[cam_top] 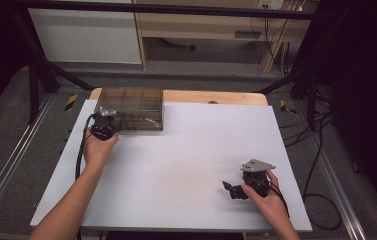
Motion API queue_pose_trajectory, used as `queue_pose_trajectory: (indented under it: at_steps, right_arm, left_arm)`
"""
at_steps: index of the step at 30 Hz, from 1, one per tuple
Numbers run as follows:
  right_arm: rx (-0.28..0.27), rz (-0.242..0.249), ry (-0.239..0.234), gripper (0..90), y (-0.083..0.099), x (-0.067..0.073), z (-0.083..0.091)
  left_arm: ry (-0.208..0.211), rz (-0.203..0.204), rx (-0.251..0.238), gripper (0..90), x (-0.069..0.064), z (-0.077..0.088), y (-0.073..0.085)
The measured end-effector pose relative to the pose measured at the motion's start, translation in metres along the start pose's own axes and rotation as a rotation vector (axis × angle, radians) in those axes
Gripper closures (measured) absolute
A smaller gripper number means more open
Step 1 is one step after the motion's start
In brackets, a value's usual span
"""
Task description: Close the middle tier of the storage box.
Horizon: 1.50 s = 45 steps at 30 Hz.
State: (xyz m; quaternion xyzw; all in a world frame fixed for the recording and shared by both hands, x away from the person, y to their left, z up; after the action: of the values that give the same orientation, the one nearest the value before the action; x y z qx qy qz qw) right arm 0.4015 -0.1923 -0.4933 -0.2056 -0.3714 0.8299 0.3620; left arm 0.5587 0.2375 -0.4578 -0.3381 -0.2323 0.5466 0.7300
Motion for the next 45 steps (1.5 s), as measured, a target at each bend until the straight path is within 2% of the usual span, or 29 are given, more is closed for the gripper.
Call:
queue_pose_trajectory:
  at_steps: [12,20,24,28,31,36,39,41,45]
  right_arm:
    - [-0.003,0.004,0.000,2.7,0.000,-0.001,0.001]
    - [-0.004,0.003,0.000,2.7,0.000,-0.002,0.001]
    - [-0.003,0.000,0.000,2.7,0.000,-0.002,0.001]
    - [-0.002,0.000,0.001,2.7,0.000,-0.002,0.001]
    - [-0.003,0.001,0.002,2.7,0.000,-0.002,0.000]
    - [0.000,0.004,0.003,2.7,0.000,-0.001,0.000]
    - [0.000,0.004,0.003,2.7,0.000,-0.001,0.000]
    - [-0.002,0.004,0.005,2.7,0.000,-0.001,0.001]
    - [-0.011,-0.010,0.011,2.8,-0.001,-0.002,0.002]
  left_arm:
    - [-0.011,-0.001,0.000,90.0,-0.002,-0.009,-0.005]
    - [-0.012,0.014,-0.022,90.0,-0.002,-0.013,-0.007]
    - [-0.020,-0.004,-0.023,90.0,-0.004,-0.014,-0.006]
    - [-0.024,-0.010,-0.031,90.0,-0.003,-0.010,-0.007]
    - [-0.025,-0.029,-0.032,90.0,-0.004,-0.003,-0.006]
    - [0.013,-0.023,-0.069,89.6,-0.012,0.012,-0.006]
    - [0.044,-0.020,-0.092,84.1,-0.022,0.023,-0.005]
    - [0.063,-0.022,-0.116,77.3,-0.029,0.030,-0.005]
    - [0.110,-0.044,-0.160,55.3,-0.046,0.041,-0.002]
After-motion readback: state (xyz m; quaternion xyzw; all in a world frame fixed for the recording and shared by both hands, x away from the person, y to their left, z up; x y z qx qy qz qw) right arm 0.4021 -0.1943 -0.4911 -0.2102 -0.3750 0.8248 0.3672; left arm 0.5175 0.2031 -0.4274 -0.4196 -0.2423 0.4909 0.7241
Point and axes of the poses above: each handheld gripper's, and its own axes: z roughly backward along the jaws, y roughly out of its underside, x roughly to its left, the point moved 7 cm from there along -z, roughly forward along the jaws, and after that the axes turned 5 degrees about z, right-handed, at the moved point
